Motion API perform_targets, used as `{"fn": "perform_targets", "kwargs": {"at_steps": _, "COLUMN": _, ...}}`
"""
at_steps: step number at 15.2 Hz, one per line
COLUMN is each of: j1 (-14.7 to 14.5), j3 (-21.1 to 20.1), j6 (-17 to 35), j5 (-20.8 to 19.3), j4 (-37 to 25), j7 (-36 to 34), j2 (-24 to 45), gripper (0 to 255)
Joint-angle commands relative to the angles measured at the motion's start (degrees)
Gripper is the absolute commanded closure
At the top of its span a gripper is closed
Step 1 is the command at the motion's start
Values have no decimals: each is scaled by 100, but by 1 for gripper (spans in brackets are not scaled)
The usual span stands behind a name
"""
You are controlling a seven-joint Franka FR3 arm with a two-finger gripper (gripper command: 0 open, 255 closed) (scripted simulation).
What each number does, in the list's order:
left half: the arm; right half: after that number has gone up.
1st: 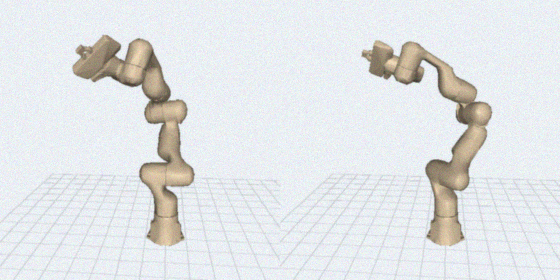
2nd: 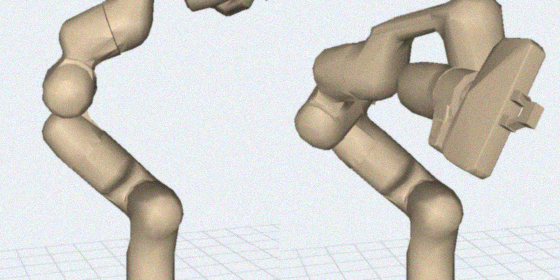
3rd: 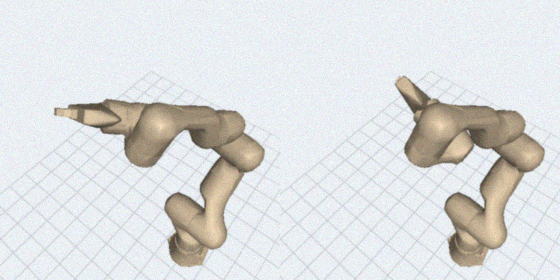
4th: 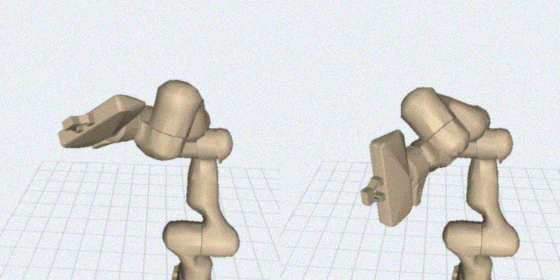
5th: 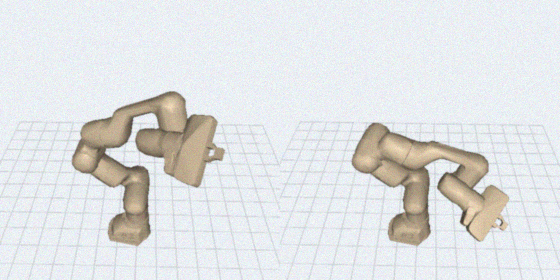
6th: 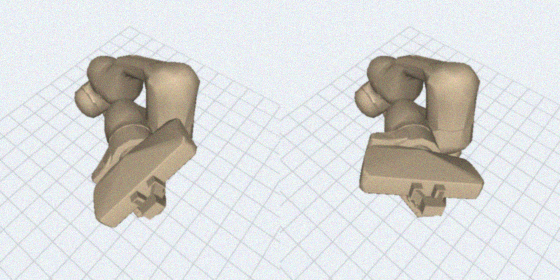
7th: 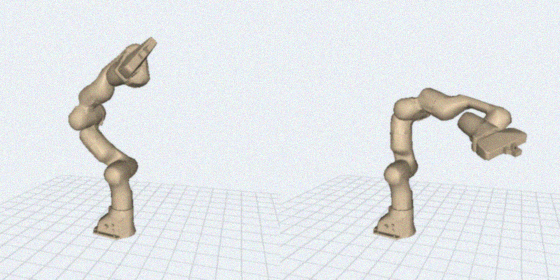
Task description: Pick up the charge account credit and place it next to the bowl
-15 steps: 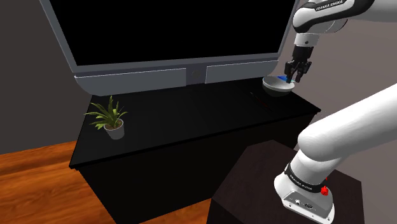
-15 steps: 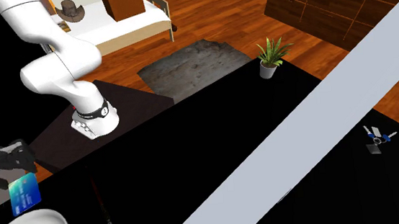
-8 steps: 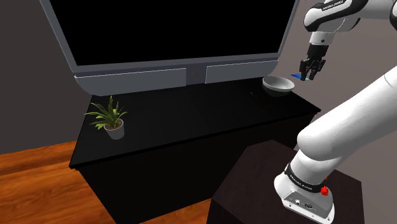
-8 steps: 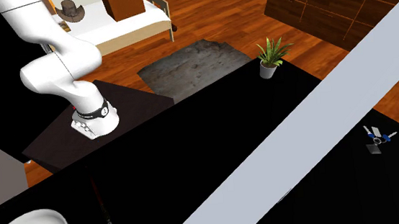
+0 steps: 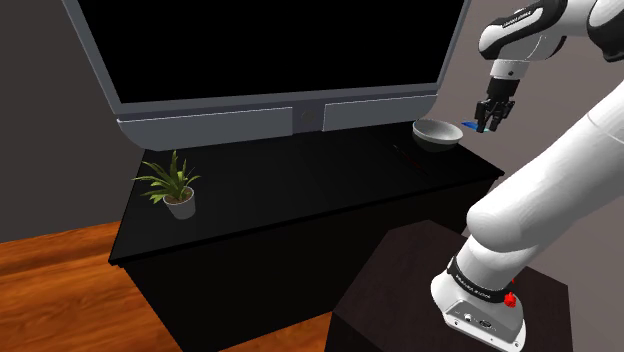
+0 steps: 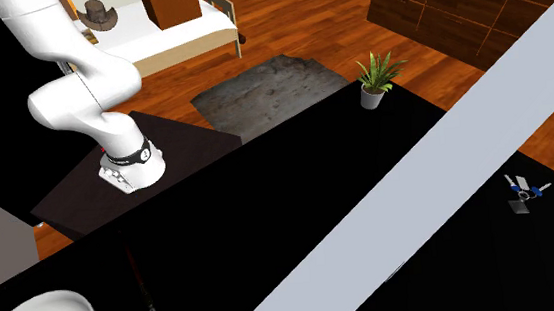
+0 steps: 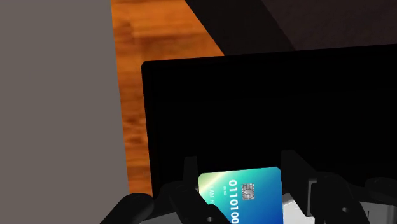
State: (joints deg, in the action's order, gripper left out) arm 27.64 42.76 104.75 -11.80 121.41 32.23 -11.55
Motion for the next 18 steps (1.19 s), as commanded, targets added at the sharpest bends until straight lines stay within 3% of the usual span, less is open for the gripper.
{"fn": "perform_targets", "kwargs": {"at_steps": 1, "j1": -4, "j3": 25, "j6": 164, "j5": 23, "j4": 115, "j7": 5, "j2": 57, "gripper": 255}}
{"fn": "perform_targets", "kwargs": {"at_steps": 18, "j1": -22, "j3": 269, "j6": 1545, "j5": 404, "j4": 915, "j7": 281, "j2": 780, "gripper": 255}}
